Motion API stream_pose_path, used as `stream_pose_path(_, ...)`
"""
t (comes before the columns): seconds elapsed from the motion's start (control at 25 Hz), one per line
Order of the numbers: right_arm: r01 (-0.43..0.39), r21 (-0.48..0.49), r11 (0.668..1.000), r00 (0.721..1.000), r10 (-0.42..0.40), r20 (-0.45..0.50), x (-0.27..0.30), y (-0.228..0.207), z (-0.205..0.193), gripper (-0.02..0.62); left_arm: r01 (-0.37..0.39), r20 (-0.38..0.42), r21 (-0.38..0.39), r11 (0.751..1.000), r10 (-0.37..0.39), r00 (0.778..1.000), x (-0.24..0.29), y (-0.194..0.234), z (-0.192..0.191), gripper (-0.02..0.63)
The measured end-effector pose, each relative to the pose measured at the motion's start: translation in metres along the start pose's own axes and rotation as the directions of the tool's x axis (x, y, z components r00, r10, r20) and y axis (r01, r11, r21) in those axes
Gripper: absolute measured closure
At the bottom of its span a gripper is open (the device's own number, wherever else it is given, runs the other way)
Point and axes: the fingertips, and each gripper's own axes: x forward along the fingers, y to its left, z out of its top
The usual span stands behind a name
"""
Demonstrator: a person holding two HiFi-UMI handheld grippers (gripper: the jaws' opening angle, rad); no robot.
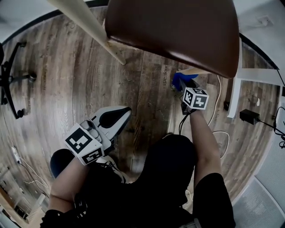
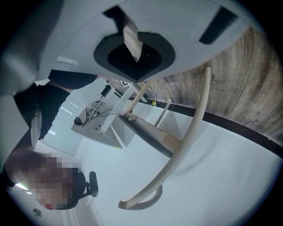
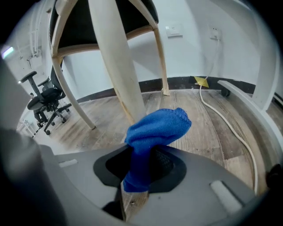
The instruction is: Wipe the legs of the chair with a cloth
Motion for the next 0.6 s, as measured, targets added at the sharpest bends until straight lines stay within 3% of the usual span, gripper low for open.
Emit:
stream_pose_path(0.16, -0.029, -0.044, 0.999, 0.992, 0.034, 0.123, -0.05, 0.018, 0.04, 0.497, 0.054, -0.035, 0.048, 0.997, -0.052, 0.998, 0.011, -0.01, 0.001, 0.6)
stream_pose_path(0.36, -0.065, -0.062, 0.996, 0.954, 0.08, 0.289, -0.133, 0.056, 0.106, 0.497, 0.117, -0.045, 0.046, 0.992, -0.115, 0.992, 0.019, -0.022, -0.001, 0.6)
stream_pose_path(0.6, -0.044, -0.012, 0.999, 0.914, 0.045, 0.403, -0.201, 0.088, 0.171, 0.497, 0.161, -0.046, 0.053, 0.985, -0.159, 0.986, 0.011, -0.034, 0.001, 0.6)
